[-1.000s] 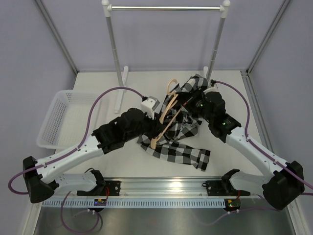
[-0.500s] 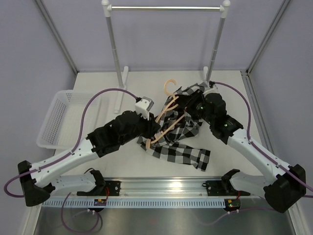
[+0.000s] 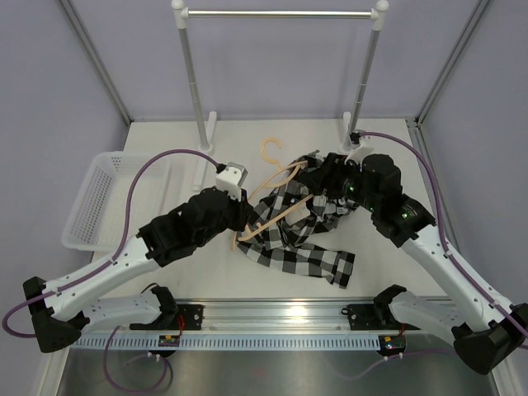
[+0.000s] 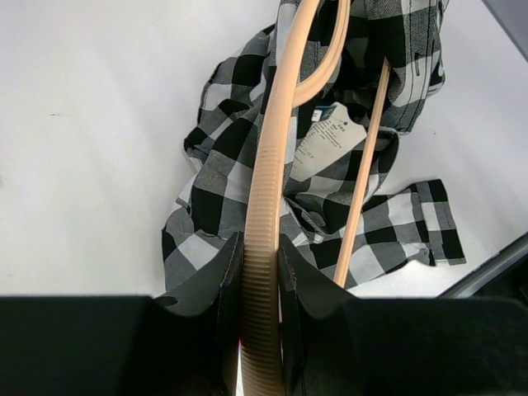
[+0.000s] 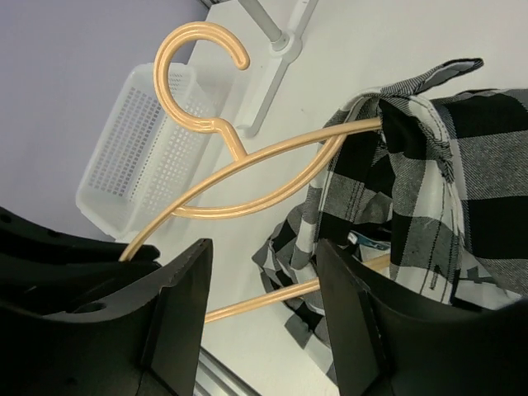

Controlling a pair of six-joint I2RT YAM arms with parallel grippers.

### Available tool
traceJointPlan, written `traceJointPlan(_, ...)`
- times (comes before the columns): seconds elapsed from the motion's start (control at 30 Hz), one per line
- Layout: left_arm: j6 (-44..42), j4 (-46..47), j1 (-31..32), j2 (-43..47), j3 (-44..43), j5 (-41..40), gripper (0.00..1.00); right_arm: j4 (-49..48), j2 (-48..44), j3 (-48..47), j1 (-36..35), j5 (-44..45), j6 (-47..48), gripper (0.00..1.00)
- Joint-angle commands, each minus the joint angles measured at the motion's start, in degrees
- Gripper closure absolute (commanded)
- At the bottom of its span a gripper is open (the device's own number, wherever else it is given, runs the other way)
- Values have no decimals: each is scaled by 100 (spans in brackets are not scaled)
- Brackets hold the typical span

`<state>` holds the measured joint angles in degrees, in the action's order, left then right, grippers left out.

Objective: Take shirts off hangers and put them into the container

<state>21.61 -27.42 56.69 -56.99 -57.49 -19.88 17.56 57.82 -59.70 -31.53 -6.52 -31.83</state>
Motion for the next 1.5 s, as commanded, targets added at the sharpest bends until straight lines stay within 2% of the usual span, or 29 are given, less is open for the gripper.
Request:
traceJointPlan(0.0, -121, 334, -17, 57, -7, -350, 100, 546, -201, -235, 24, 78, 704, 38)
traceJointPlan(0.2, -332, 299, -17, 302, 10, -517, 100, 845, -175, -270, 33, 1187, 1013, 37)
traceJointPlan(0.27, -411, 264, -17, 390, 10, -517, 100, 784, -8, -270, 24, 1328, 969, 35)
traceJointPlan(0.33, -455, 211, -17, 487, 10, -543, 100, 688, 210, -253, 24, 1434, 925, 28)
traceJointPlan(0.57, -526, 26, -17, 663, 10, -491, 100, 266, 1125, -516, 33, 1698, 837, 28)
traceJointPlan(0.6, -526, -17, -9, 680, 19, -482, 100, 213, 1222, -603, 33, 1751, 854, 30)
traceJointPlan(0.67, -517, -61, -17, 742, 28, -491, 100, 90, 1459, -683, 41, 1795, 863, 45)
traceJointPlan(0.7, -517, -123, -17, 760, 28, -508, 100, 72, 1590, -779, 50, 1873, 872, 55)
traceJointPlan(0.73, -500, -167, -17, 786, 28, -543, 100, 89, 1635, -823, 68, 1935, 863, 73)
traceJointPlan(0.87, -464, -448, -17, 979, 45, -789, 100, 264, 1697, -947, 234, 2435, 907, 100)
traceJointPlan(1.13, -438, -1002, -17, 1375, 45, -1439, 100, 739, 1215, -789, 1087, 2656, 898, 100)
traceJointPlan(1.33, -517, -1169, -17, 1498, -147, -2001, 100, 977, 977, -447, 1123, 2551, 732, 100)
traceJointPlan(1.47, -762, -1143, -17, 1245, -604, -2590, 100, 899, 915, 10, 1123, 1912, 504, 100)
